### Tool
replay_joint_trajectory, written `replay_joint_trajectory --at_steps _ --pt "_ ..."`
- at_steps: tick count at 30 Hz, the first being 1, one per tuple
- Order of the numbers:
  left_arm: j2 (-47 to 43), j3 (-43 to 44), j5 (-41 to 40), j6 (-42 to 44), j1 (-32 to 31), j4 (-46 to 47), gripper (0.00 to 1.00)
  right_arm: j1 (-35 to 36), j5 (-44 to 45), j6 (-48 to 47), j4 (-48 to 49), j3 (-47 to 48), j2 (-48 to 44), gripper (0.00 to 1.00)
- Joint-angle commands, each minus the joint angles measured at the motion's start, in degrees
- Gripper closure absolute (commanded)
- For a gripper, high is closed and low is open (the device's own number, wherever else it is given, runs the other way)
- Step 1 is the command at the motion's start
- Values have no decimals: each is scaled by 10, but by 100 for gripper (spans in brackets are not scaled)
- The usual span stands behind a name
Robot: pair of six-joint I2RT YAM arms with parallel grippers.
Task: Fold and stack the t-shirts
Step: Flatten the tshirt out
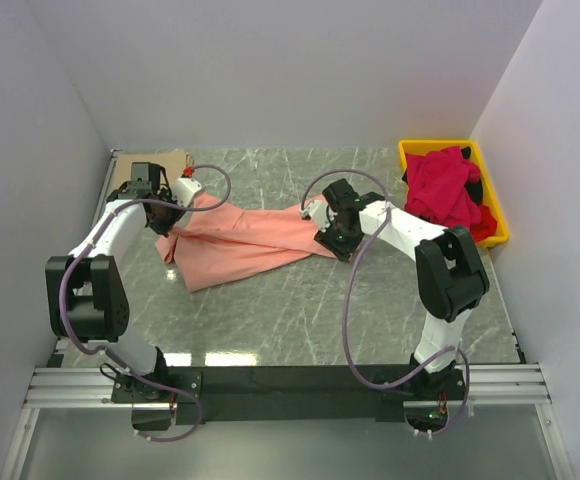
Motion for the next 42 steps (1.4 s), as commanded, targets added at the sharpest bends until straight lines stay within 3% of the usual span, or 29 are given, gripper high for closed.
replay_joint_trajectory --at_steps 1,11,15,18,21,27,31,42 --pt "4 24 14 -11 -2 -12 99 13 3 10 22 -11 12 50" --pt "4 22 13 -8 -2 -13 99 21 52 9 84 -31 60 49" --pt "5 25 13 -7 -2 -15 99 19 47 3 74 -12 76 54" --pt "8 31 15 -7 -2 -19 99 17 36 -5 51 4 98 71" --pt "10 38 19 -13 -2 -18 99 10 30 -5 32 20 103 100" --pt "11 102 76 -72 44 -35 99 -13 49 -17 0 51 27 100" --pt "5 191 117 -114 84 -37 99 -41 79 -40 -9 113 -40 100" --pt "-77 316 85 -151 87 24 99 -63 141 -92 51 256 -158 100"
